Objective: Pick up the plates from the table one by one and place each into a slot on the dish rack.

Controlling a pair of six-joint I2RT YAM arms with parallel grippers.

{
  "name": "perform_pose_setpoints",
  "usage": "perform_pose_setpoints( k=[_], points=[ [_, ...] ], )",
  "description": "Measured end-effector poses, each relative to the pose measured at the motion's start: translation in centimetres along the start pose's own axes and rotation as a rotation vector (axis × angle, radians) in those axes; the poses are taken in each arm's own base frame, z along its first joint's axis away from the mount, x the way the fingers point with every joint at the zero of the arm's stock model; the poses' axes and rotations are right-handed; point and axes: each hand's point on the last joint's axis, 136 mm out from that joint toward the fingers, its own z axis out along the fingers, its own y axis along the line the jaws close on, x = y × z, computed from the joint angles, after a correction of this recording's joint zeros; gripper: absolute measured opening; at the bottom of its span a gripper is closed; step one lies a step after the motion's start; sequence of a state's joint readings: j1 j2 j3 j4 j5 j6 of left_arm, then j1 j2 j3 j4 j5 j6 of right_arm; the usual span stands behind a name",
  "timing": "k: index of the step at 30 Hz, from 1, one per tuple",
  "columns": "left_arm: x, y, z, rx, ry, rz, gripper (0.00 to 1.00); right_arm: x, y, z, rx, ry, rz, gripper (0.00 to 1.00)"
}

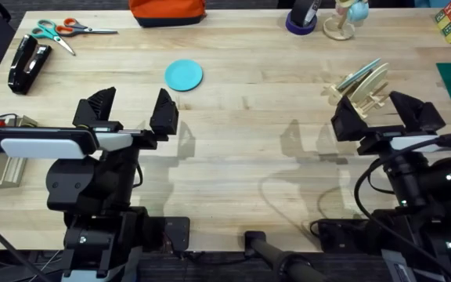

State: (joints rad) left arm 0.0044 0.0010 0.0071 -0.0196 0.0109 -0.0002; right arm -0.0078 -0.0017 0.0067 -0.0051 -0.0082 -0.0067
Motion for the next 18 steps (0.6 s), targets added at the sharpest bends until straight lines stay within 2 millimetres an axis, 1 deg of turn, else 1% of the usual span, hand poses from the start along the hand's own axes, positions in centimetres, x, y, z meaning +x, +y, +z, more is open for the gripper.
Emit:
perform_pose_setpoints(
  k=[14,18],
  points=[
    [0.09,0.07,0.0,-0.004,0.004,0.004,0.993,0.07,0.0,-0.01,0.0,0.003,-0.001,0.994],
    [-0.47,0.09,-0.01,-0.005,-0.018,0.004,0.993,-0.04,-0.05,-0.01,0.002,-0.001,-0.008,0.994]
  ],
)
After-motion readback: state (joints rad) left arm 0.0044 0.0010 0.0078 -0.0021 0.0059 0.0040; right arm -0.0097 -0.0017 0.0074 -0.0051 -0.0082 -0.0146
